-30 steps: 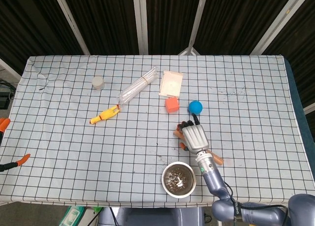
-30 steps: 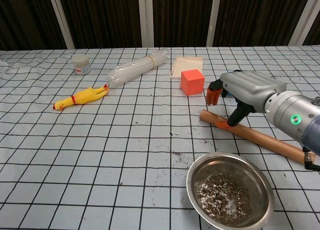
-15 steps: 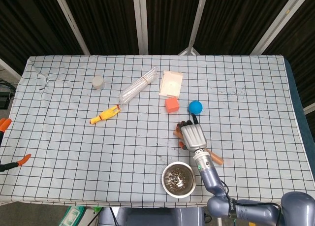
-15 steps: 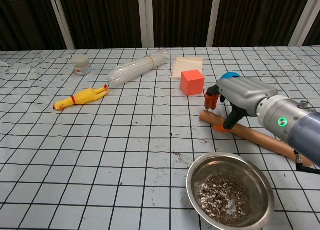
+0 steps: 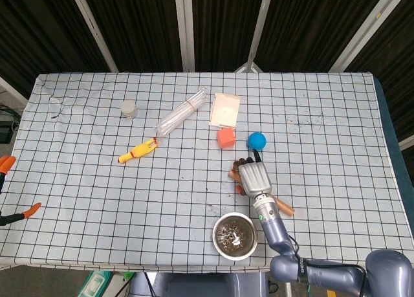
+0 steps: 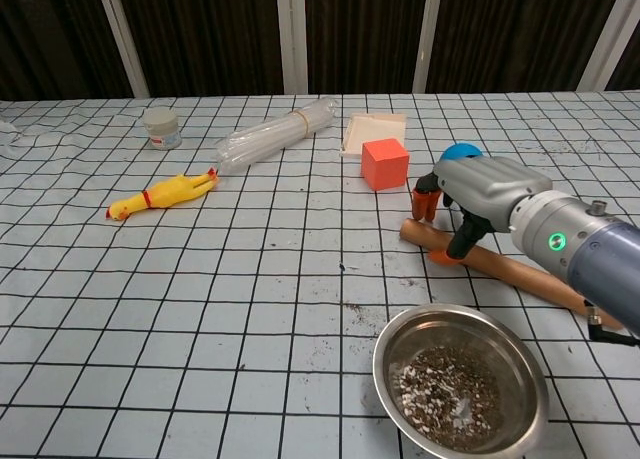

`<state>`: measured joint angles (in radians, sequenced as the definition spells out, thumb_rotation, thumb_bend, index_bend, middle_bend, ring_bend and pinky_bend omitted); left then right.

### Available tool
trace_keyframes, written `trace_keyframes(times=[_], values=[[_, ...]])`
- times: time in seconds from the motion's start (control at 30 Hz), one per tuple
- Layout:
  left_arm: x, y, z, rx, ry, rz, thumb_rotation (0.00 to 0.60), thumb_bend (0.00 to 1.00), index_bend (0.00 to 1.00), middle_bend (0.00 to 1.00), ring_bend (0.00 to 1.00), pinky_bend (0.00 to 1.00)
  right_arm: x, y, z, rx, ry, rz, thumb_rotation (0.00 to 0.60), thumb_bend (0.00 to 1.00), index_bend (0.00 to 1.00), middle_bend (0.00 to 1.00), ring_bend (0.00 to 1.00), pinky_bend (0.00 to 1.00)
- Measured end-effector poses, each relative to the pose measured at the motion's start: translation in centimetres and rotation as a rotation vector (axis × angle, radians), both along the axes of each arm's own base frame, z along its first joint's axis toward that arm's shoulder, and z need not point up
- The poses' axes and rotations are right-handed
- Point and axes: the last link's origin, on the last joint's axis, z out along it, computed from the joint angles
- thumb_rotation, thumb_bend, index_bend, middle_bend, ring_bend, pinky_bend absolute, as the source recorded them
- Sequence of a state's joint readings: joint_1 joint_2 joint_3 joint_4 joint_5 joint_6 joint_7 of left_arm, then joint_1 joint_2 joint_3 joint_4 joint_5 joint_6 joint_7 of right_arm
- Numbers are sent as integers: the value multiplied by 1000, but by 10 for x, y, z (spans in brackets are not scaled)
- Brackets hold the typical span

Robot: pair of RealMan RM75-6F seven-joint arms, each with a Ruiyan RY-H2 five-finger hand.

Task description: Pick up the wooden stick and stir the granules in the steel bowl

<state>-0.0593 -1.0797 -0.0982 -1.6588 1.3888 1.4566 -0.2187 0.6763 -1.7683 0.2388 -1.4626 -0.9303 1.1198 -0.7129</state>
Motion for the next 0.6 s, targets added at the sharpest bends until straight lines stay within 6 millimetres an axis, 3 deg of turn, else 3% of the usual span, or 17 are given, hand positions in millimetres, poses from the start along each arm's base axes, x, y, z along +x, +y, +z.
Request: trace_keyframes(times=[0.6], values=[[0,1,0,-2,0,3,600,122,0,0,0,0,-4,-5,2,0,11,-28,600,291,408,360,310,87]])
